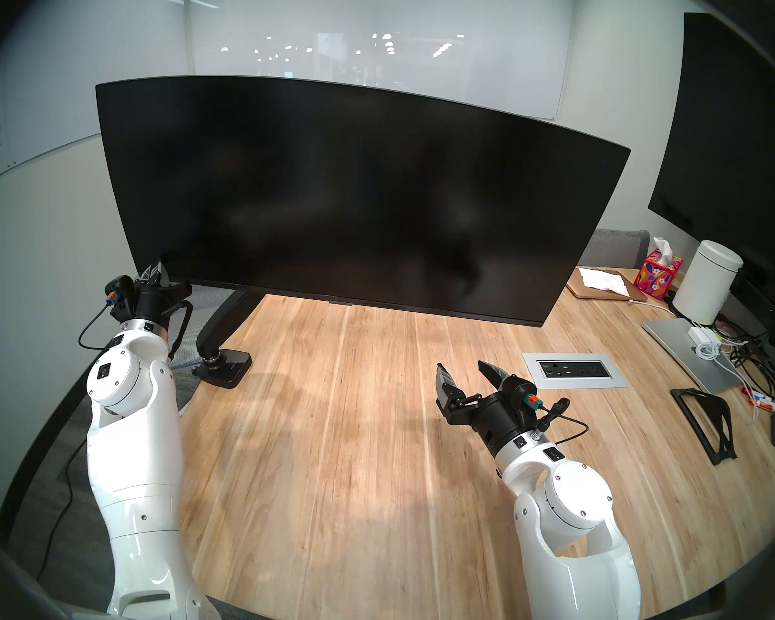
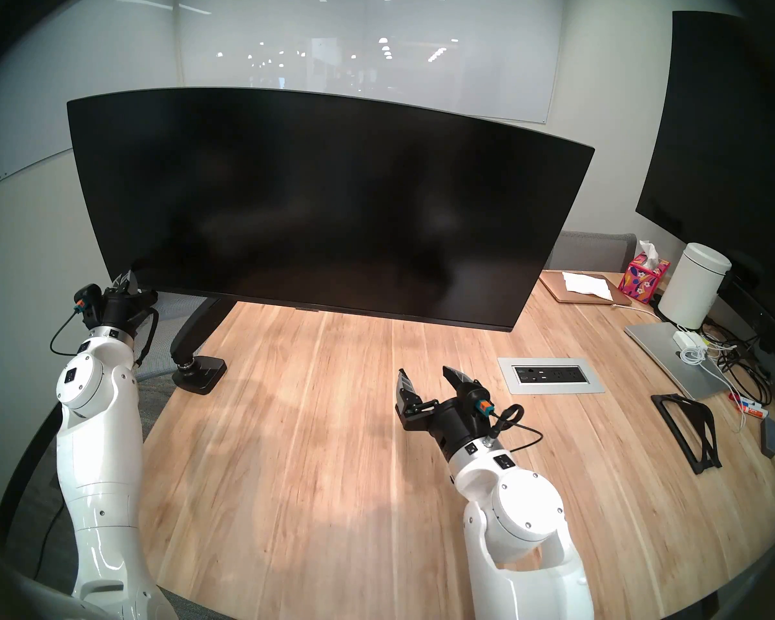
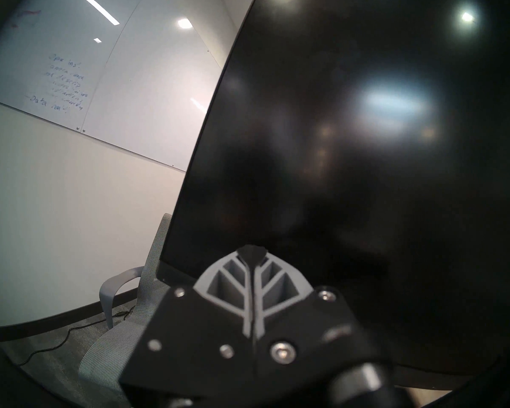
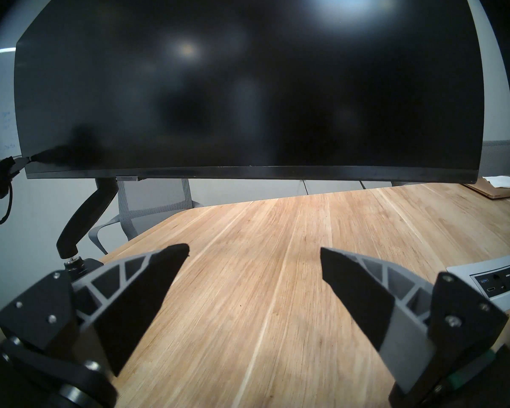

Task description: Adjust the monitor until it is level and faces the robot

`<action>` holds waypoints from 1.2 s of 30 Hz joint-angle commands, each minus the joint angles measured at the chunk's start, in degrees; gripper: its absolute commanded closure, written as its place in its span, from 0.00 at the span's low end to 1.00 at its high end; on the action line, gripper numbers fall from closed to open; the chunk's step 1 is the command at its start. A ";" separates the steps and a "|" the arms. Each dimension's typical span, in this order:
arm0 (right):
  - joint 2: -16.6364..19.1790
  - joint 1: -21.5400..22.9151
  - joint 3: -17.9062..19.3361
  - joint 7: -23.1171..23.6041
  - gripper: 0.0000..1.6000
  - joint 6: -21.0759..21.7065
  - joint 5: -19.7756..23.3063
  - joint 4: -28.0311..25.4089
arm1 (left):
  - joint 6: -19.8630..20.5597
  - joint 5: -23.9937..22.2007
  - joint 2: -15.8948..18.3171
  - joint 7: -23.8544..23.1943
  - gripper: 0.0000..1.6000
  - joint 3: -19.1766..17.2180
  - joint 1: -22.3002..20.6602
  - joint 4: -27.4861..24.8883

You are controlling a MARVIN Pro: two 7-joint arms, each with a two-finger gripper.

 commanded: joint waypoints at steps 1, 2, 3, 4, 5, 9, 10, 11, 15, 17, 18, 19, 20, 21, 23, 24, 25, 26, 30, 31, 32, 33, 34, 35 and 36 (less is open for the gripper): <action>-0.02 0.17 0.02 0.03 0.00 -0.16 0.04 -1.14 | -0.08 0.17 0.74 0.08 1.00 -0.28 -0.86 -1.33; -0.02 0.17 0.02 0.03 0.00 -0.16 0.04 -1.14 | -0.09 0.19 0.81 0.09 1.00 -0.28 -0.97 -1.18; -0.02 0.17 0.02 0.03 0.00 -0.16 0.04 -1.14 | -0.20 0.39 0.97 0.15 1.00 -0.22 -1.13 -0.93; -0.02 0.17 0.02 0.03 0.00 -0.16 0.04 -1.14 | -0.32 0.59 1.16 0.21 1.00 -0.14 -1.39 -0.56; -0.02 0.17 0.02 0.03 0.00 -0.16 0.04 -1.14 | -0.35 0.67 1.33 0.23 1.00 -0.07 -1.68 -0.20; -0.02 0.18 0.02 0.03 0.00 -0.17 0.04 -1.13 | -0.14 0.92 1.97 0.39 1.00 0.00 -2.99 0.95; -0.02 0.18 0.02 0.03 0.00 -0.17 0.04 -1.12 | -0.04 1.01 2.07 0.46 1.00 -0.04 -3.31 1.17; -0.02 0.18 0.01 0.03 0.00 -0.17 0.04 -1.12 | 0.18 1.04 2.17 0.56 1.00 -0.13 -3.67 1.40; -0.02 0.18 0.01 0.03 0.00 -0.17 0.04 -1.12 | 0.57 1.48 2.86 0.88 1.00 -0.15 -5.04 3.04; -0.02 0.18 0.01 0.03 0.00 -0.17 0.04 -1.12 | 0.52 1.72 3.26 1.01 1.00 -0.11 -5.73 4.09; -0.02 0.18 0.01 0.03 0.00 -0.17 0.04 -1.12 | 0.61 1.81 3.43 1.12 1.00 -0.12 -6.03 4.51; -0.02 0.19 0.01 0.03 0.00 -0.17 0.04 -1.12 | 0.61 1.92 3.59 1.25 1.00 -0.14 -6.36 4.99; -0.02 0.19 0.01 0.03 0.00 -0.18 0.04 -1.11 | 0.75 1.93 3.69 1.36 1.00 -0.17 -6.62 5.33; -0.02 0.19 0.01 0.03 0.00 -0.17 0.04 -1.12 | 0.70 1.99 3.81 1.41 1.00 -0.18 -6.86 5.71; -0.02 0.18 0.01 0.03 0.00 -0.17 0.04 -1.12 | 0.62 2.09 4.03 1.46 1.00 -0.18 -7.22 6.42; -0.02 0.18 0.01 0.03 0.00 -0.17 0.04 -1.12 | 0.53 2.30 4.17 1.56 1.00 -0.13 -7.42 6.87; -0.02 0.18 0.01 0.03 0.00 -0.17 0.04 -1.12 | 0.25 2.71 4.39 1.67 1.00 0.02 -7.56 7.37; -0.02 0.18 0.01 0.03 0.00 -0.17 0.04 -1.12 | 0.05 2.84 4.50 1.66 1.00 0.09 -7.74 7.83; -0.02 0.18 0.01 0.03 0.00 -0.17 0.04 -1.13 | -0.44 3.15 4.89 1.73 1.00 0.21 -8.46 9.29; -0.02 0.18 0.01 0.03 0.00 -0.17 0.04 -1.13 | -0.35 2.97 4.83 1.73 1.00 0.12 -8.56 9.37; -0.02 0.18 0.01 0.03 0.00 -0.17 0.04 -1.13 | -0.22 2.53 4.77 1.43 1.00 -0.08 -8.38 9.15; -0.02 0.18 0.01 0.03 0.00 -0.17 0.04 -1.13 | -0.18 2.24 4.64 1.18 1.00 -0.24 -7.93 8.59; -0.02 0.18 0.01 0.03 0.00 -0.17 0.04 -1.13 | -0.15 1.90 4.47 0.86 1.00 -0.40 -7.40 7.95; -0.02 0.18 0.01 0.03 0.00 -0.17 0.04 -1.13 | -0.22 1.47 4.27 0.31 1.00 -0.57 -6.64 7.09; -0.02 0.18 0.01 0.03 0.00 -0.17 0.04 -1.12 | -0.47 0.99 3.87 -0.29 1.00 -0.82 -5.61 5.92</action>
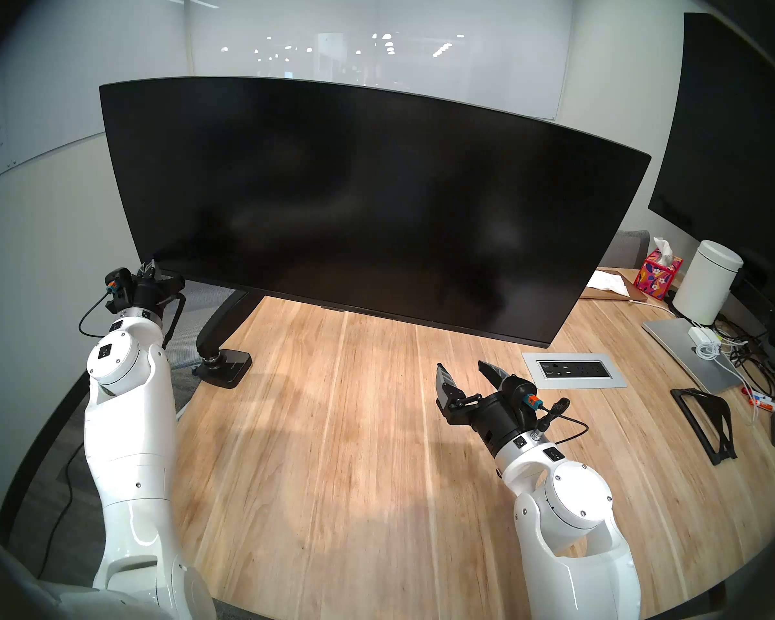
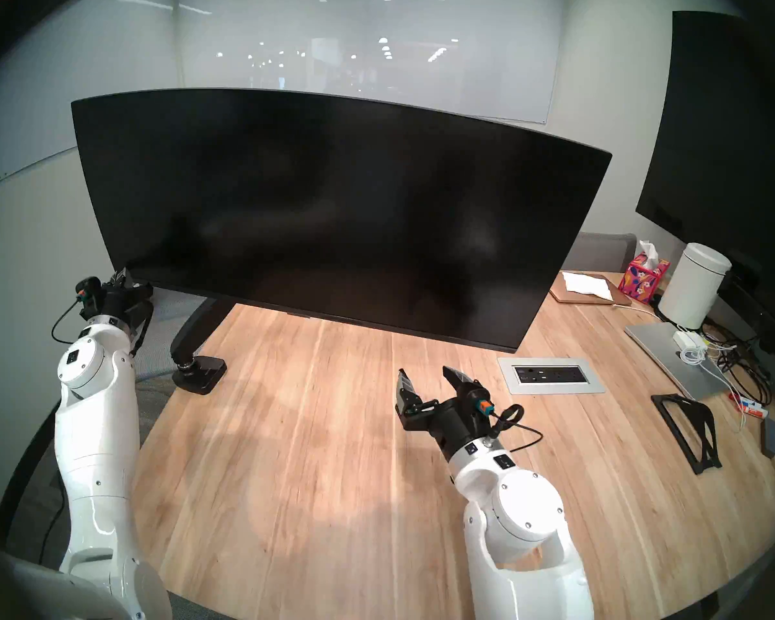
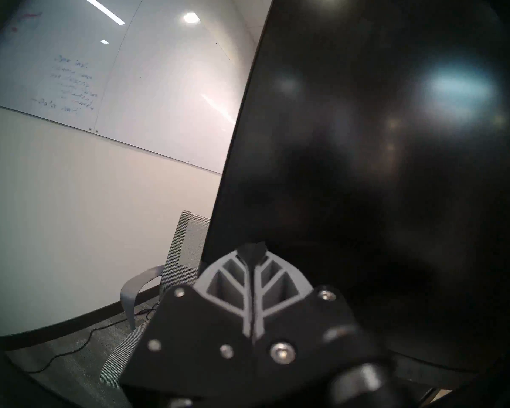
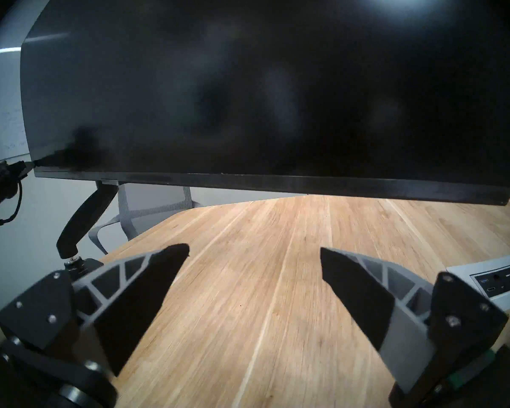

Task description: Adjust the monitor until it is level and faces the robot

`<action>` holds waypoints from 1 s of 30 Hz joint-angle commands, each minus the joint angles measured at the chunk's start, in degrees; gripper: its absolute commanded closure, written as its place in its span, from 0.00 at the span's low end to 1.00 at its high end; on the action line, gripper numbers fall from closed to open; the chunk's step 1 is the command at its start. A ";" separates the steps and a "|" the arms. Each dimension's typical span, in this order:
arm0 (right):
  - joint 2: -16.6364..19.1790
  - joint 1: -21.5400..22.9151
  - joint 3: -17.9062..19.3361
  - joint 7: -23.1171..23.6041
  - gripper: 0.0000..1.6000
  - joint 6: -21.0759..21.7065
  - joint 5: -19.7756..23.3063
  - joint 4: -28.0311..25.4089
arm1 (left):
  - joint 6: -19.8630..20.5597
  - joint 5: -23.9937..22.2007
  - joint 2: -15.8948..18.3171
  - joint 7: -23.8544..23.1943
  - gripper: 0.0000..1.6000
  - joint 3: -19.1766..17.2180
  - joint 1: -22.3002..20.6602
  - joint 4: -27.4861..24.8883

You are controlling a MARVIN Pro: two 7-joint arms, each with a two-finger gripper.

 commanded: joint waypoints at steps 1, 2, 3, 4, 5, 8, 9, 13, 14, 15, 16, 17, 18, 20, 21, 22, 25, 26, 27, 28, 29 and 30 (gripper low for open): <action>-0.02 0.19 0.02 0.03 0.00 -0.18 0.04 -1.12 | -0.25 -2.70 -0.52 -2.87 1.00 -1.07 2.05 -4.97; -0.02 0.19 0.02 0.04 0.00 -0.18 0.04 -1.11 | -0.02 -3.17 -0.82 -3.29 1.00 -1.32 2.99 -6.18; -0.02 0.20 0.02 0.04 0.00 -0.19 0.04 -1.10 | -0.60 -4.05 -1.05 -4.27 1.00 -1.65 3.69 -6.60; -0.02 0.21 0.02 0.04 0.00 -0.19 0.04 -1.08 | -0.52 -4.64 -1.40 -4.95 1.00 -1.93 4.88 -7.89; -0.02 0.21 0.02 0.04 0.00 -0.20 0.04 -1.07 | -1.32 -5.12 -1.46 -5.80 1.00 -2.10 5.35 -7.77; -0.02 0.24 0.01 0.04 0.00 -0.21 0.05 -1.01 | -1.27 -6.87 -2.54 -8.16 1.00 -2.77 8.40 -10.16; -0.02 0.25 0.01 0.04 0.00 -0.21 0.05 -1.00 | -1.11 -7.37 -3.03 -8.83 1.00 -3.13 9.47 -11.25; -0.02 0.26 0.01 0.04 0.00 -0.22 0.05 -0.98 | 0.64 -9.26 -5.32 -11.95 1.00 -5.10 12.43 -14.38; -0.02 0.26 0.01 0.04 0.00 -0.22 0.05 -0.97 | 1.12 -9.59 -5.94 -12.74 1.00 -5.56 13.47 -15.40; -0.02 0.27 0.01 0.04 0.00 -0.22 0.05 -0.97 | 1.71 -9.90 -6.62 -13.40 1.00 -6.05 14.20 -16.13; -0.02 0.27 0.01 0.04 0.00 -0.23 0.05 -0.97 | 2.35 -9.89 -7.43 -14.30 1.00 -6.72 14.31 -16.23; -0.02 0.27 0.01 0.04 0.00 -0.23 0.05 -0.97 | 3.01 -10.05 -7.95 -14.69 1.00 -7.04 15.23 -17.17; -0.02 0.26 0.01 0.04 0.00 -0.22 0.05 -0.98 | 4.31 -10.27 -8.68 -15.35 1.00 -7.49 16.71 -18.65; -0.02 0.25 0.01 0.04 0.00 -0.22 0.05 -0.99 | 6.11 -9.97 -10.05 -16.55 1.00 -8.35 17.74 -19.61; -0.02 0.25 0.01 0.04 0.00 -0.22 0.05 -1.00 | 6.95 -9.89 -10.48 -17.03 1.00 -8.59 18.34 -19.87; -0.02 0.25 0.01 0.04 0.00 -0.22 0.05 -1.00 | 7.36 -9.62 -10.70 -17.36 1.00 -8.59 19.05 -19.85; -0.02 0.24 0.01 0.04 0.00 -0.22 0.05 -1.03 | 9.56 -9.29 -11.40 -18.55 1.00 -8.71 21.19 -20.19; -0.02 0.23 0.01 0.04 0.00 -0.22 0.05 -1.03 | 10.31 -9.50 -11.49 -18.45 1.00 -8.42 22.31 -20.38; -0.02 0.23 0.01 0.04 0.00 -0.22 0.05 -1.03 | 10.81 -9.60 -11.63 -18.59 1.00 -8.31 22.77 -20.14; -0.01 0.22 0.01 0.04 0.00 -0.21 0.05 -1.05 | 10.95 -9.68 -11.58 -18.69 1.00 -8.05 23.59 -20.24; -0.01 0.22 0.01 0.04 0.00 -0.21 0.05 -1.06 | 10.99 -9.45 -11.63 -18.76 1.00 -7.79 24.13 -20.15; -0.01 0.22 0.01 0.04 0.00 -0.20 0.05 -1.06 | 10.92 -9.00 -11.79 -18.80 1.00 -7.53 24.48 -19.93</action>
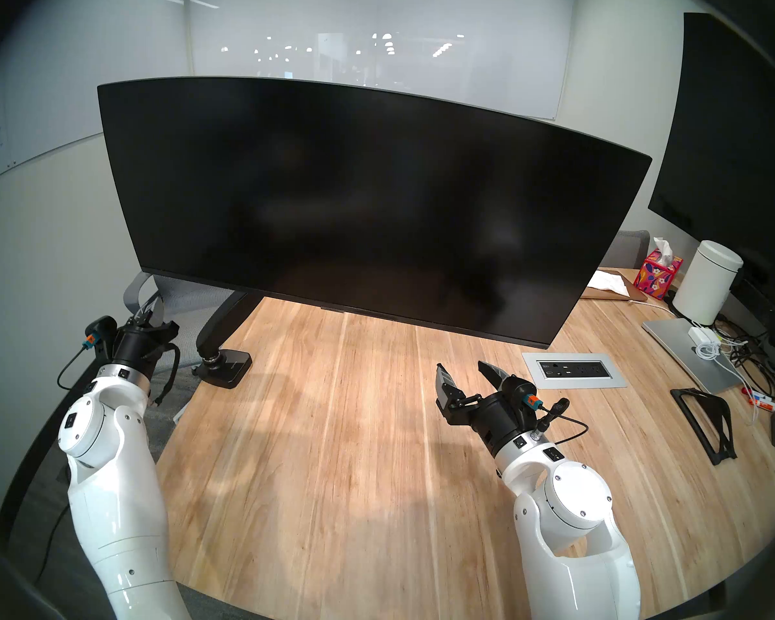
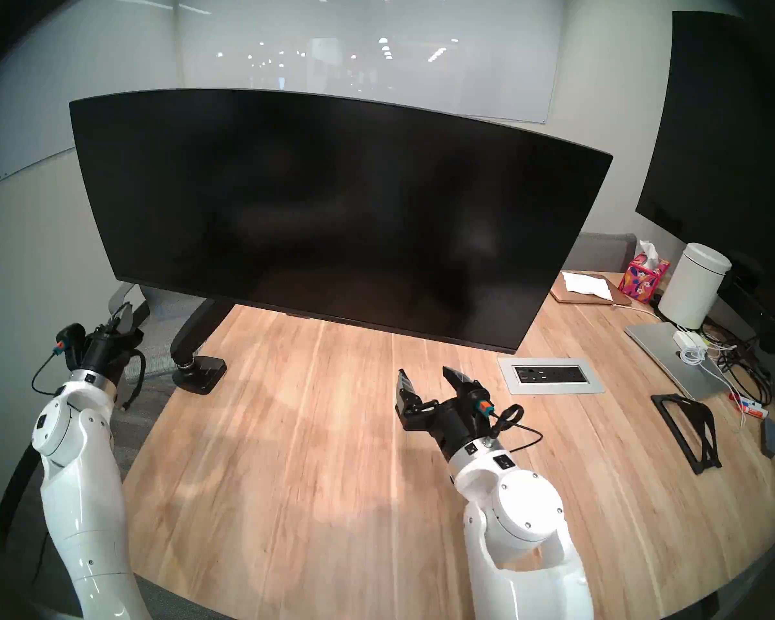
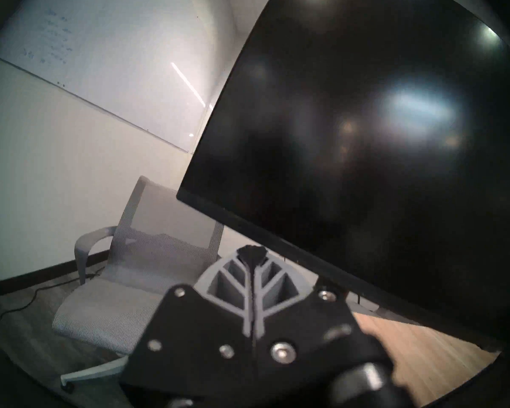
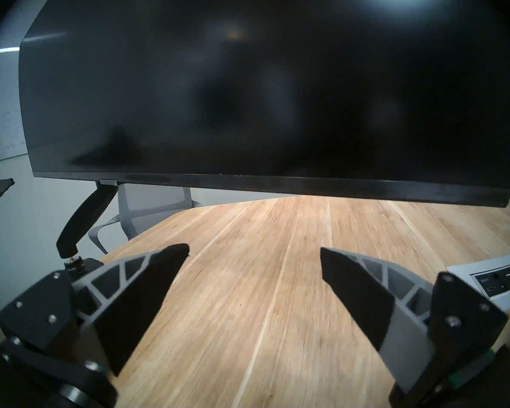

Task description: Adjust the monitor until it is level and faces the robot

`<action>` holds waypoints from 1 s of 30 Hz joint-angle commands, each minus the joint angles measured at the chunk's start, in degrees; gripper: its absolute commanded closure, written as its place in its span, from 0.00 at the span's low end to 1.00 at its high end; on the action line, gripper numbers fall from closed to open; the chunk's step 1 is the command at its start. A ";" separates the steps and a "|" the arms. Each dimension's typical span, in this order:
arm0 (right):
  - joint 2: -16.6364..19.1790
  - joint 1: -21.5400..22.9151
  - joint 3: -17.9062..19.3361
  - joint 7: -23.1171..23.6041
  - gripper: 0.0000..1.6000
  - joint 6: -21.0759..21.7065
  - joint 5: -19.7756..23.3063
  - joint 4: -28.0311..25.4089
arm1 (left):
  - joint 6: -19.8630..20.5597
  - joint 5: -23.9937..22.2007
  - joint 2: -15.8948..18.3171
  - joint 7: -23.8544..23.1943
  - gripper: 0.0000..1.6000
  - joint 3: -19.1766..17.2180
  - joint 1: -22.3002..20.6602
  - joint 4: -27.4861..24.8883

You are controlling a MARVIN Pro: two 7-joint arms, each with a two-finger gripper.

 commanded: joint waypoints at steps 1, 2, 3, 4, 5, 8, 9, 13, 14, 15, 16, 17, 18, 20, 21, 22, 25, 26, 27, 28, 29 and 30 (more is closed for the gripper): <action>-0.02 0.20 0.02 0.04 0.00 -0.19 0.05 -1.16 | 0.91 1.05 -1.83 -1.24 1.00 1.22 5.41 -1.59; -0.02 0.19 0.02 0.04 0.00 -0.19 0.05 -1.18 | 0.73 1.35 -1.95 -1.18 1.00 1.43 5.65 -1.51; -0.02 0.19 0.02 0.03 0.00 -0.18 0.05 -1.19 | -0.05 2.40 -2.13 -0.56 1.00 1.84 5.77 -1.29; -0.02 0.18 0.02 0.03 0.00 -0.18 0.05 -1.19 | -0.85 3.31 -2.32 0.00 1.00 2.18 5.82 -1.05; -0.02 0.18 0.02 0.03 0.00 -0.17 0.04 -1.20 | -1.61 4.00 -2.38 0.13 1.00 2.47 5.90 -0.77; -0.02 0.17 0.02 0.03 0.00 -0.17 0.04 -1.21 | -3.86 5.66 -3.17 0.52 1.00 2.97 6.08 -0.17; -0.02 0.17 0.02 0.03 0.00 -0.16 0.04 -1.22 | -4.52 5.99 -3.35 0.78 1.00 3.13 6.14 0.01; -0.02 0.17 0.02 0.03 0.00 -0.16 0.04 -1.22 | -8.67 6.83 -3.58 3.02 1.00 4.51 6.49 1.22; -0.02 0.17 0.02 0.03 0.00 -0.16 0.04 -1.22 | -9.65 7.02 -3.65 3.56 1.00 4.80 6.52 1.49; -0.02 0.17 0.02 0.03 0.00 -0.17 0.04 -1.22 | -10.16 7.65 -3.61 4.43 1.00 5.18 6.51 1.61; -0.02 0.17 0.02 0.03 0.00 -0.17 0.04 -1.21 | -11.67 8.12 -3.67 5.12 1.00 5.55 6.47 2.02; -0.02 0.17 0.02 0.03 0.00 -0.17 0.04 -1.21 | -12.43 8.31 -3.68 5.99 1.00 5.91 6.45 2.25; -0.02 0.18 0.02 0.03 0.00 -0.17 0.04 -1.21 | -13.14 8.68 -3.64 7.20 1.00 6.32 6.30 2.51; -0.02 0.18 0.02 0.03 0.00 -0.17 0.04 -1.20 | -15.23 9.37 -3.59 9.23 1.00 7.03 5.95 3.30; -0.02 0.18 0.02 0.03 0.00 -0.17 0.04 -1.20 | -16.08 9.73 -3.56 9.89 1.00 7.26 5.76 3.66; -0.02 0.18 0.02 0.03 0.00 -0.18 0.04 -1.20 | -17.26 9.98 -3.54 11.12 1.00 7.64 5.64 4.03; -0.02 0.18 0.02 0.03 0.00 -0.17 0.04 -1.20 | -19.86 10.54 -3.48 13.15 1.00 8.27 5.18 5.07; -0.02 0.18 0.02 0.03 0.00 -0.17 0.04 -1.20 | -20.67 10.58 -3.45 13.75 1.00 8.42 5.01 5.40; -0.02 0.18 0.02 0.03 0.00 -0.17 0.04 -1.20 | -21.43 10.82 -3.42 14.22 1.00 8.52 4.82 5.70; -0.02 0.18 0.02 0.03 0.00 -0.17 0.04 -1.20 | -21.93 11.09 -3.41 14.88 1.00 8.65 4.68 5.88; -0.02 0.18 0.02 0.03 0.00 -0.17 0.04 -1.20 | -22.11 11.19 -3.38 14.97 1.00 8.62 4.51 6.05; -0.02 0.18 0.02 0.03 0.00 -0.17 0.04 -1.20 | -22.44 11.25 -3.36 15.26 1.00 8.60 4.28 6.27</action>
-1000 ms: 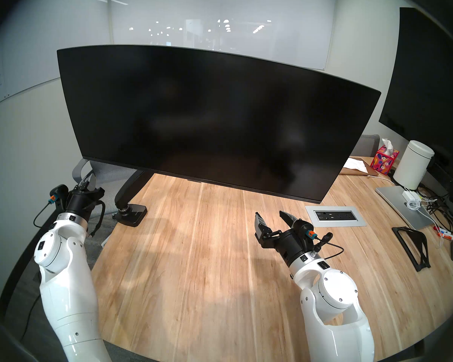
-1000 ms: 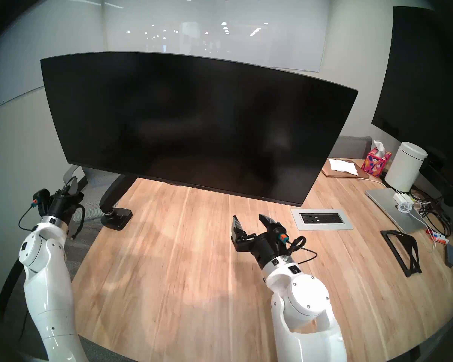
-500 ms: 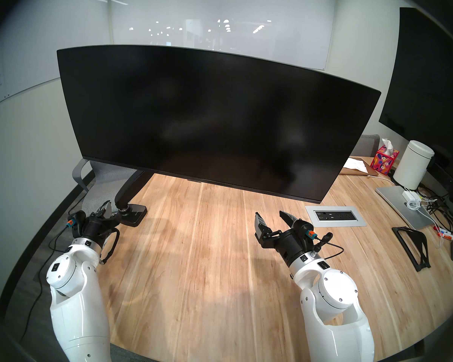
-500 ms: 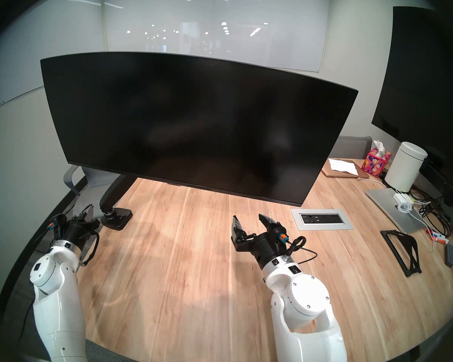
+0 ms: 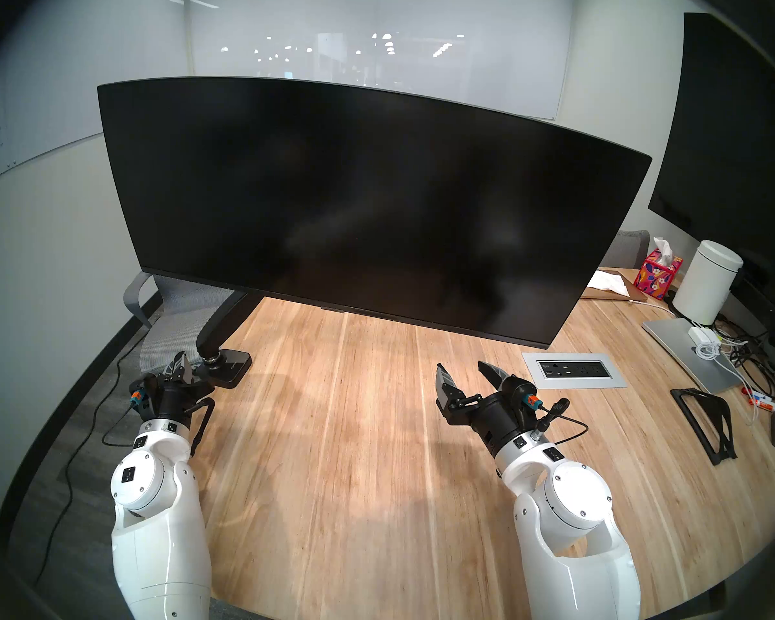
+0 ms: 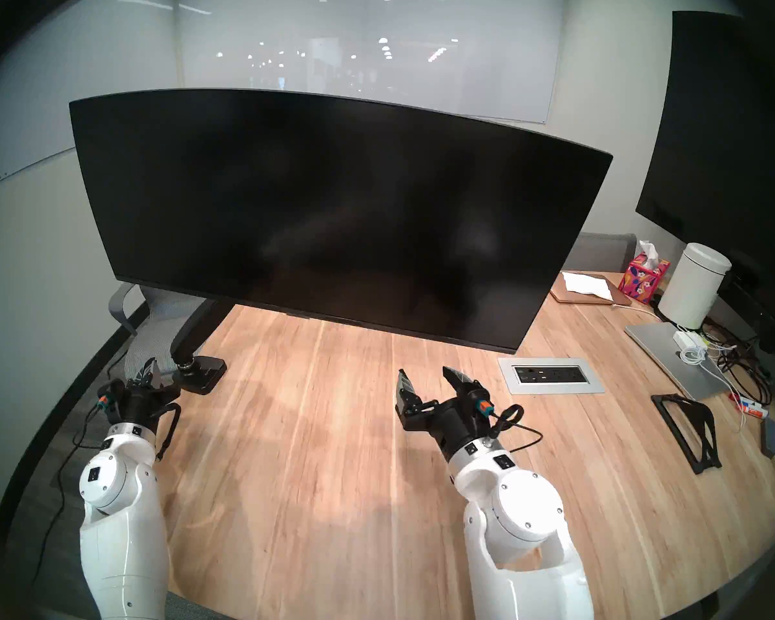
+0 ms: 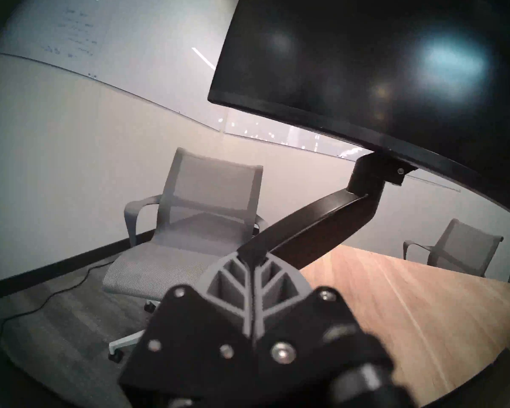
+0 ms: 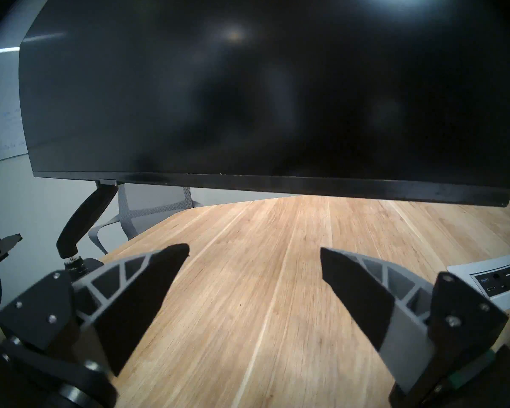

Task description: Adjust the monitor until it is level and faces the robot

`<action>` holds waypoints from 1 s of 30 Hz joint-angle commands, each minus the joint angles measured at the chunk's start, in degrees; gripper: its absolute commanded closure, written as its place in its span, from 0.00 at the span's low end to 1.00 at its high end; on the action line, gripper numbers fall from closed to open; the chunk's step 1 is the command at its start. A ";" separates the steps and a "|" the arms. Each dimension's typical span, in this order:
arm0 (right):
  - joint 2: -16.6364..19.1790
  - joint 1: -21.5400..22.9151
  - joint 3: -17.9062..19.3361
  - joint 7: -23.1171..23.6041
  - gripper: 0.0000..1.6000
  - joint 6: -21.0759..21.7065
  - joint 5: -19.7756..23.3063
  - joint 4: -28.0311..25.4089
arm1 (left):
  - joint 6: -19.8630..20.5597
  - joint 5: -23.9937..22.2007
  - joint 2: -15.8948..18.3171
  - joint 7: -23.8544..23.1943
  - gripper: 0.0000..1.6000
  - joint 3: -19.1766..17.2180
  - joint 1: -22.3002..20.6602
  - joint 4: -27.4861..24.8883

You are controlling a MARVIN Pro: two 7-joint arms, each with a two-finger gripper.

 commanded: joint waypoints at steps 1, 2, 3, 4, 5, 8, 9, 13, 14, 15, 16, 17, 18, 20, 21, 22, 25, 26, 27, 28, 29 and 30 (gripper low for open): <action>-0.02 0.18 0.02 0.03 0.00 -0.18 0.04 -1.20 | -4.21 0.82 0.51 2.45 1.00 0.55 -1.77 0.03; -0.02 0.18 0.02 0.03 0.00 -0.18 0.04 -1.20 | -4.30 0.84 0.52 2.58 1.00 0.52 -1.90 0.07; -0.02 0.18 0.02 0.03 0.00 -0.18 0.04 -1.20 | -4.03 0.50 0.52 2.20 1.00 0.35 -2.02 0.03; -0.02 0.18 0.02 0.03 0.00 -0.17 0.04 -1.20 | -4.01 0.49 0.54 2.26 1.00 0.32 -2.09 -0.04; -0.02 0.18 0.02 0.03 0.00 -0.17 0.04 -1.20 | -3.75 0.28 0.53 1.88 1.00 0.18 -2.15 -0.11; -0.02 0.18 0.02 0.03 0.00 -0.17 0.04 -1.21 | -2.51 -0.55 0.87 1.34 1.00 0.11 -2.02 -0.51; -0.02 0.18 0.02 0.03 0.00 -0.17 0.04 -1.21 | -2.51 -0.55 0.87 1.34 1.00 0.11 -2.02 -0.51; -0.02 0.17 0.02 0.03 0.00 -0.17 0.04 -1.21 | -0.58 -1.70 1.43 0.30 1.00 0.02 -1.55 -1.18; -0.02 0.17 0.02 0.03 0.00 -0.17 0.04 -1.21 | -0.09 -1.91 1.50 0.07 1.00 -0.01 -1.41 -1.31; -0.02 0.17 0.02 0.03 0.00 -0.16 0.04 -1.22 | 0.14 -1.99 1.51 -0.01 1.00 -0.03 -1.34 -1.38; -0.02 0.17 0.02 0.03 0.00 -0.16 0.04 -1.22 | 0.55 -2.16 1.57 -0.22 1.00 -0.07 -1.27 -1.48; -0.02 0.17 0.02 0.03 0.00 -0.16 0.04 -1.22 | 1.35 -2.51 1.75 -0.63 1.00 -0.12 -1.13 -1.67; -0.02 0.17 0.02 0.03 0.00 -0.17 0.04 -1.22 | 3.01 -4.19 1.80 -1.76 1.00 -0.44 -1.05 -1.99; -0.02 0.17 0.02 0.03 0.00 -0.16 0.04 -1.22 | 3.46 -4.44 1.79 -1.91 0.73 -0.54 -0.99 -2.14; -0.02 0.17 0.02 0.03 0.00 -0.17 0.04 -1.21 | 4.54 -4.59 2.10 -2.28 0.53 -0.56 -0.78 -2.47; -0.02 0.17 0.02 0.03 0.00 -0.17 0.04 -1.22 | 5.03 -4.74 2.15 -2.48 0.00 -0.63 -0.67 -2.65; -0.02 0.17 0.02 0.03 0.00 -0.16 0.04 -1.22 | 7.08 -5.22 2.28 -3.11 0.00 -0.82 -0.29 -3.35; -0.02 0.17 0.02 0.03 0.00 -0.16 0.04 -1.22 | 7.08 -5.22 2.28 -3.11 0.00 -0.82 -0.29 -3.35; -0.02 0.17 0.02 0.03 0.00 -0.16 0.04 -1.22 | 7.26 -5.25 2.28 -3.18 0.00 -0.88 -0.31 -3.38; -0.02 0.17 0.02 0.03 0.00 -0.16 0.04 -1.22 | 7.39 -5.27 2.27 -3.23 0.00 -0.92 -0.32 -3.41; -0.02 0.17 0.02 0.03 0.00 -0.16 0.04 -1.22 | 7.50 -5.28 2.26 -3.28 0.00 -0.97 -0.34 -3.43; -0.02 0.17 0.02 0.03 0.00 -0.16 0.04 -1.22 | 7.58 -5.29 2.25 -3.32 0.00 -1.00 -0.34 -3.44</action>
